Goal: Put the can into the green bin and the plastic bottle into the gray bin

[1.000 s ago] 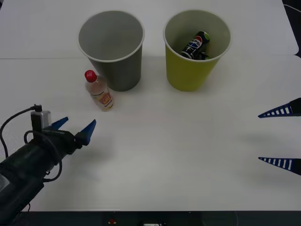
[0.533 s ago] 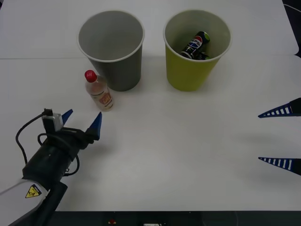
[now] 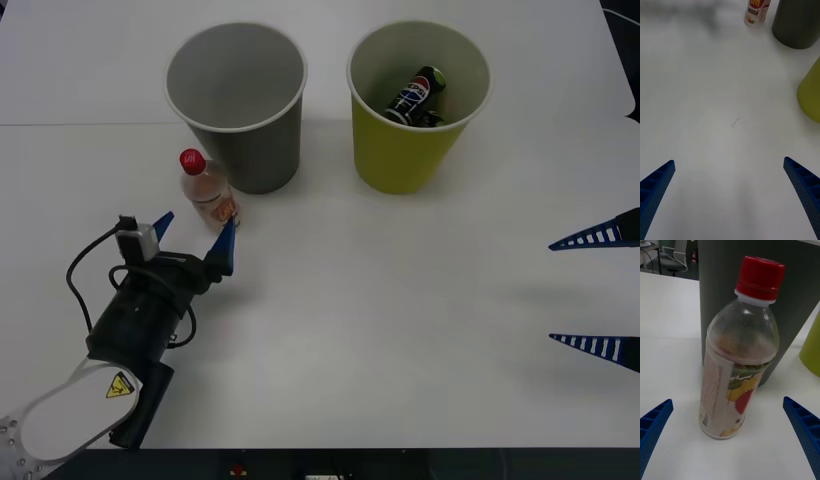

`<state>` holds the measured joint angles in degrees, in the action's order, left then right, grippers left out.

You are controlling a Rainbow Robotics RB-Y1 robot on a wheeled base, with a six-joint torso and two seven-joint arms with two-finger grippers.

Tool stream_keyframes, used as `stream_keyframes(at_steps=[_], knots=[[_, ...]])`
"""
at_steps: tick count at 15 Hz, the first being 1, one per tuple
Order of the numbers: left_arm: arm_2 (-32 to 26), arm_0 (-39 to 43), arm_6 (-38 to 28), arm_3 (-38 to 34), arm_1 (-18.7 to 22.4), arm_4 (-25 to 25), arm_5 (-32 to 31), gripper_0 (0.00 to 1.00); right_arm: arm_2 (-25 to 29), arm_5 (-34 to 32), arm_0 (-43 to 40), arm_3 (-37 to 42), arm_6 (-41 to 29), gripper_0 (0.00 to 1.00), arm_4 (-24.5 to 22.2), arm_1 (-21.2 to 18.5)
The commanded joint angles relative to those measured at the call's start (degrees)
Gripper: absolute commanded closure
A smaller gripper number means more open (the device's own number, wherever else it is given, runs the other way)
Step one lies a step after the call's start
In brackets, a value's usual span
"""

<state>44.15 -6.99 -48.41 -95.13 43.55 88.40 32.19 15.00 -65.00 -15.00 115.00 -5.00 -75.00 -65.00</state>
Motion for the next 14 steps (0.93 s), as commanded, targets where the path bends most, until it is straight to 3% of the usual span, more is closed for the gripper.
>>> stream_keyframes(at_steps=[1, 9, 13, 14], knots=[[1.56, -3.03, -0.72, 3.02, -0.84, -0.07, 0.06, 0.0, 0.0, 0.0, 0.0, 0.0, 0.0, 0.0, 0.0, 0.0], [2.88, -11.55, -2.74, 14.36, -5.94, -0.07, 0.06, 0.0, 0.0, 0.0, 0.0, 0.0, 0.0, 0.0, 0.0, 0.0], [2.88, -12.34, -3.53, 14.8, -6.55, -0.07, 0.06, 0.0, 0.0, 0.0, 0.0, 0.0, 0.0, 0.0, 0.0, 0.0], [2.88, -12.34, -3.62, 14.8, -6.55, -0.07, 0.06, 0.05, 0.0, 0.0, 0.0, 0.0, 0.0, 0.0, 0.0, 0.0]])
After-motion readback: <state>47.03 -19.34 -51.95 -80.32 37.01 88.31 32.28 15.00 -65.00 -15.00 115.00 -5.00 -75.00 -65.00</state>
